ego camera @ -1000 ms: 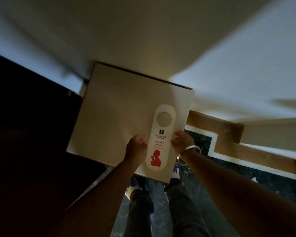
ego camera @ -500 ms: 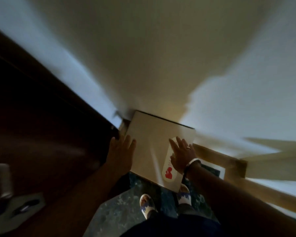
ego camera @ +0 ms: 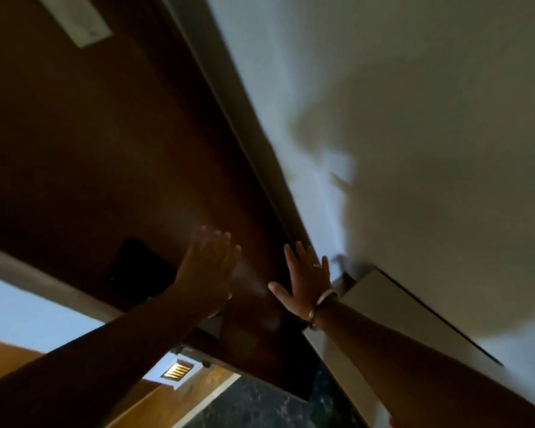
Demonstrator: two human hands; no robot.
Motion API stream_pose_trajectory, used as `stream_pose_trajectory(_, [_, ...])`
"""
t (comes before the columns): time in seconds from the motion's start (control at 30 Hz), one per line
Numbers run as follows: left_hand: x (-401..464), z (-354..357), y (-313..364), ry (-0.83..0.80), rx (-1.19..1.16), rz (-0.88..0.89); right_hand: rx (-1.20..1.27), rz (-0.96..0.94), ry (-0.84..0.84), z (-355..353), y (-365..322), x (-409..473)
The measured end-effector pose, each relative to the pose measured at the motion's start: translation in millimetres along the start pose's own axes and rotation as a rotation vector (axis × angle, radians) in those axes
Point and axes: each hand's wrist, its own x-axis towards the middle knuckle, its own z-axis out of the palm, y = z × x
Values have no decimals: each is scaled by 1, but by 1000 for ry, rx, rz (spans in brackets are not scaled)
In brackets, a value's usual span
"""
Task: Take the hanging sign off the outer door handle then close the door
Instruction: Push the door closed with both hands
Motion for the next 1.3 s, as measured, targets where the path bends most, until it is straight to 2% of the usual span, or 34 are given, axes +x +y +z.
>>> stream_pose_trajectory(0.1, [-17, -6, -32, 28, -17, -156, 116, -119, 9, -2, -51, 29])
stream_pose_trajectory(0.2, [-32, 0, -61, -11, 99, -241, 276, -172, -15, 8, -94, 50])
stream_pose_trajectory(0.33, [-35, 9, -85, -15, 11, -328, 558, -62, -61, 38, -132, 65])
stream_pose_trajectory(0.5, [-31, 25, -87, 55, -71, -329, 670, -35, 12, 70, -149, 66])
stream_pose_trajectory(0.77, [-43, 66, -106, 188, -121, -285, 679, -171, 191, 100, -179, 80])
stream_pose_trajectory(1.03, [-65, 119, -144, 262, -235, -275, 587, -282, 242, 125, -232, 106])
stream_pose_trajectory(1.3, [-82, 191, -196, 309, -276, -362, 332, -390, 215, 171, -287, 136])
